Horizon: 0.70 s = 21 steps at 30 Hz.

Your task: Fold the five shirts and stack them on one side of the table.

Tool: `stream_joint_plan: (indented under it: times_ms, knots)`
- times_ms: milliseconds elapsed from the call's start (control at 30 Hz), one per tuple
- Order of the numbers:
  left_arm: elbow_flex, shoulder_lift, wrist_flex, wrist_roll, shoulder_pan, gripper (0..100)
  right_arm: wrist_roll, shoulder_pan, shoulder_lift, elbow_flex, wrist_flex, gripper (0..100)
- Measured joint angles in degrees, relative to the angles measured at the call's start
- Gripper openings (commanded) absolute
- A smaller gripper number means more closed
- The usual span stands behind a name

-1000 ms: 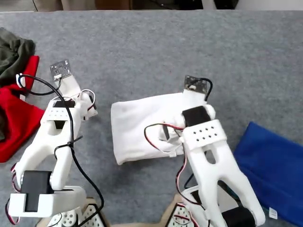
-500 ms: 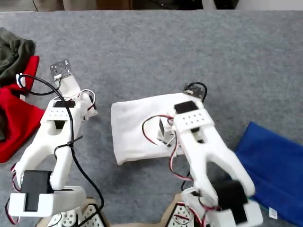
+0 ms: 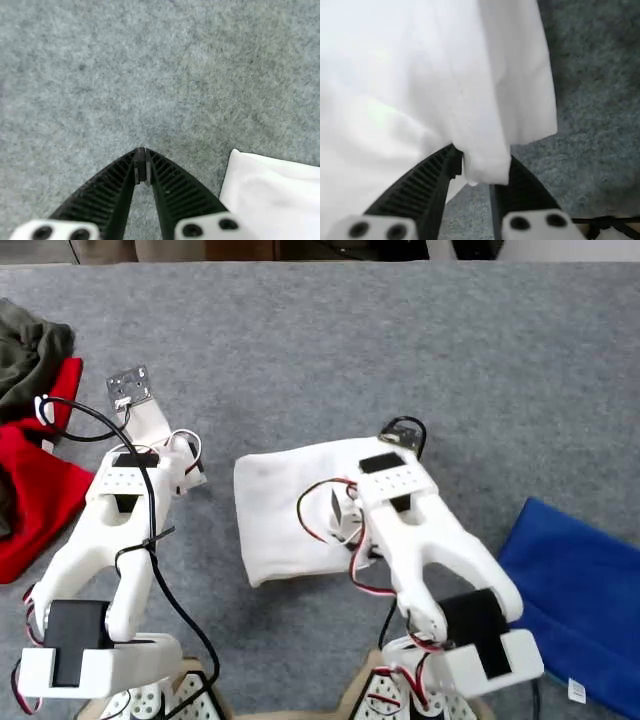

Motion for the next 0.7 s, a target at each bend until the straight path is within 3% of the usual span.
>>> stream_joint_plan:
  times_ms: [467,700]
  knots:
    - [0.00,0.00,0.00,-0.35,0.00,2,4.31,4.48,-6.24,4.31,-6.24,2.3]
    - [0.00,0.00,1.58,-1.23,0.44,4,13.80,7.91,-10.02,3.25,-13.98,1.9]
